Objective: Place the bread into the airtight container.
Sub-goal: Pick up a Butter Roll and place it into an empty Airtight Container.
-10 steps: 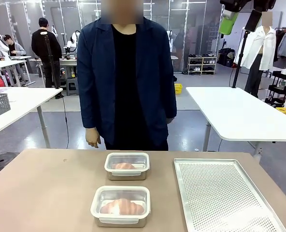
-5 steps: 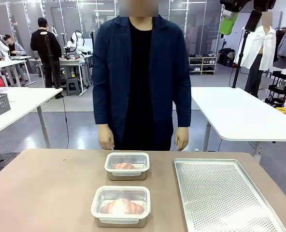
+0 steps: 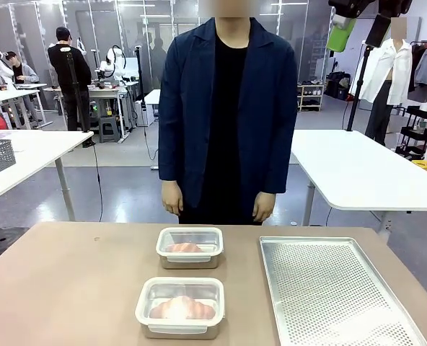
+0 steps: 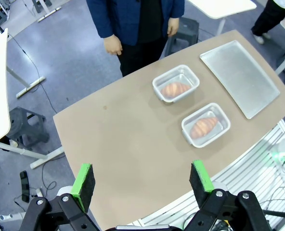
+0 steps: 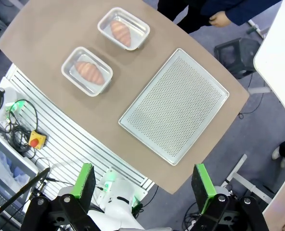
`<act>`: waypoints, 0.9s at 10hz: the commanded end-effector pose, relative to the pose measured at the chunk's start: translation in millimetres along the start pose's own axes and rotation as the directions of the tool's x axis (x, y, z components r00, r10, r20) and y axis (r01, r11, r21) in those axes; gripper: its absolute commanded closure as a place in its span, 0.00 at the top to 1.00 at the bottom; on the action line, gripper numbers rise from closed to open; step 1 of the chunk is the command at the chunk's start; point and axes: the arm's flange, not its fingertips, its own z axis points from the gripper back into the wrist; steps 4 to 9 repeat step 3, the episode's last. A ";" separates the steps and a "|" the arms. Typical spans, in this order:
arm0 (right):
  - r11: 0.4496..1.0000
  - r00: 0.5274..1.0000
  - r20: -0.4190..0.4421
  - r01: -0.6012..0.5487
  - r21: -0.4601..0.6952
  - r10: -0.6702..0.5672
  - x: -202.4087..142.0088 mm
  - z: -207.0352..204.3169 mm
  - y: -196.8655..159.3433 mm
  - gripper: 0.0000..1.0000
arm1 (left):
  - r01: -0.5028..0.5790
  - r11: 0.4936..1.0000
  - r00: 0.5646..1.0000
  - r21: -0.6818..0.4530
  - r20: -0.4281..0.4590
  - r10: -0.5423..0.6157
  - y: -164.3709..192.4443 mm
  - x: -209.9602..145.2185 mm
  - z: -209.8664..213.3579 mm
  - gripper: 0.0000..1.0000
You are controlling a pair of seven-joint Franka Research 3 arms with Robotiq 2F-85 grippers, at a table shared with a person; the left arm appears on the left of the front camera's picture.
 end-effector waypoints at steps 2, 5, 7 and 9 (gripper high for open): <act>1.000 1.000 -0.007 0.006 0.001 -0.006 -0.3 1.6 1.1 1.00 | 0.003 1.000 1.000 -0.008 0.003 -0.003 -0.2 -0.2 0.3 1.00; 1.000 1.000 -0.007 0.006 0.001 -0.006 -0.3 1.6 1.1 1.00 | 0.003 1.000 1.000 -0.008 0.003 -0.003 -0.2 -0.2 0.3 1.00; 1.000 1.000 -0.007 0.006 0.001 -0.006 -0.3 1.6 1.1 1.00 | 0.003 1.000 1.000 -0.008 0.003 -0.003 -0.2 -0.2 0.3 1.00; 1.000 1.000 -0.007 0.006 0.001 -0.006 -0.3 1.6 1.1 1.00 | 0.003 1.000 1.000 -0.008 0.003 -0.003 -0.2 -0.2 0.3 1.00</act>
